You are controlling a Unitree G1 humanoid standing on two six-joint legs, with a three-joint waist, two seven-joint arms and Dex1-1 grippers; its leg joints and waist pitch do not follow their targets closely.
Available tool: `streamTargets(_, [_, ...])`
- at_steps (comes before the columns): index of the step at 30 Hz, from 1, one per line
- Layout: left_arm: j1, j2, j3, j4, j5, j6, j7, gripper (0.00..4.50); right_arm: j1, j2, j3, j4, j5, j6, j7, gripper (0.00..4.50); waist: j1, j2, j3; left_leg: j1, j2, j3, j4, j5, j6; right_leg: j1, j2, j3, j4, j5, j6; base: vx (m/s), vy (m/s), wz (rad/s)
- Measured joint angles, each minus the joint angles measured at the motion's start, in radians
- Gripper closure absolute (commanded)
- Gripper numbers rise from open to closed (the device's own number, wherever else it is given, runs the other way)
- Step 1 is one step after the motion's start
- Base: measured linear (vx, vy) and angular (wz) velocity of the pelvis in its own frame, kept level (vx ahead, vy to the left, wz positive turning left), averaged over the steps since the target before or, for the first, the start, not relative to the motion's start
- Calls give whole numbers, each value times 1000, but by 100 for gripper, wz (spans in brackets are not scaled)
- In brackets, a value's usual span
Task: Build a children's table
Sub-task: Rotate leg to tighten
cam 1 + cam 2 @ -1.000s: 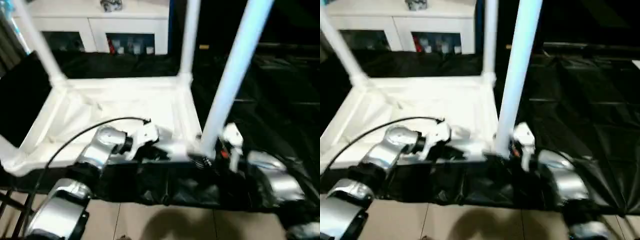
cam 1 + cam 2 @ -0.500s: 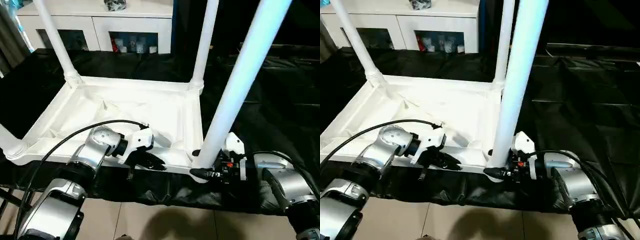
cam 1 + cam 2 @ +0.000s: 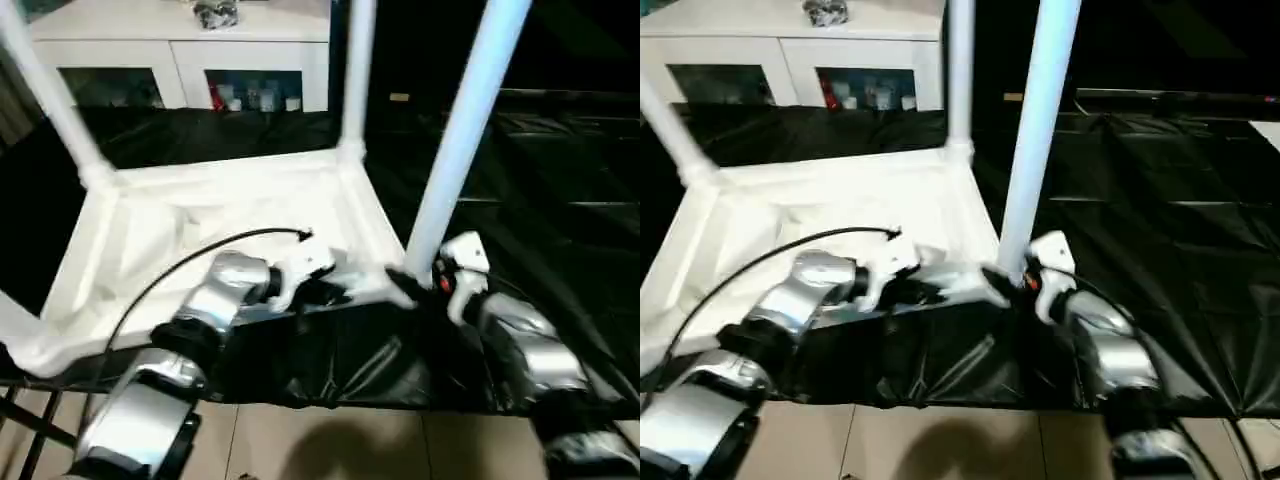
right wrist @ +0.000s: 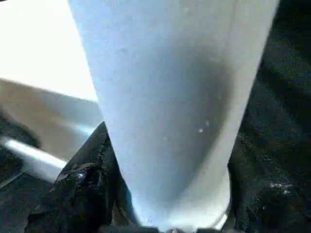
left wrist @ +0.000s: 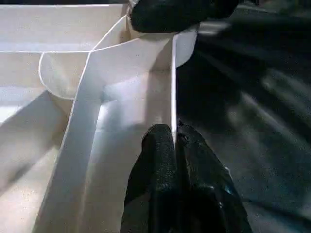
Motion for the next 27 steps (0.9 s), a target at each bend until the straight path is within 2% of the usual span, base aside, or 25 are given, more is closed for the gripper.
streamTargets(2, [-1, -33, 8, 3, 19, 16, 75, 450, -44, 64, -27, 61, -23, -23, -150, 184, -7, 1, -1, 0, 0, 0, 0, 0, 0, 0, 0, 0, 0, 0, 0, 0, 0, 0])
streamTargets(3, [-3, -51, 9, 3, 26, 27, 103, 450, -59, 80, -36, 84, -35, -34, -205, 128, -8, 2, -1, 0, 0, 0, 0, 0, 0, 0, 0, 0, -1, 0, 0, 0, 0, 0])
streamTargets(5, [-3, -64, 9, 1, 30, 32, 120, 450, -63, 99, -39, 99, -55, -60, -264, 114, -9, 4, -3, 0, -1, 0, -1, -1, 0, 0, 0, 0, -1, -1, 1, 0, 0, 0])
streamTargets(11, [-2, -67, 2, -3, 29, 25, 108, 450, -63, 92, -33, 105, -74, -89, -261, 72, 0, 7, -4, -1, -1, 0, -3, 0, 0, -1, 0, 0, -1, -2, 3, 0, 0, 0])
streamTargets(16, [12, -34, 2, -21, 15, -4, 40, 450, -43, 31, -7, 95, -70, -115, -97, 67, 2, 7, -3, -2, 0, 0, -5, 0, 1, -2, 0, -1, -1, -3, 3, 0, 0, 0])
streamTargets(20, [32, 27, 0, -34, -13, -48, -90, 450, 17, -54, 45, 19, -30, -130, 151, 67, 4, 7, -3, -2, 0, 0, -5, 3, 6, -2, 0, -1, 0, -3, 3, 0, 0, 0])
streamTargets(27, [37, 77, -6, -34, -38, -84, -239, 450, 68, -164, 101, -99, 39, -58, 440, 67, 11, 4, 1, -5, 0, 0, -2, 3, 6, -3, 0, -1, 0, -3, 3, 0, 0, 0])
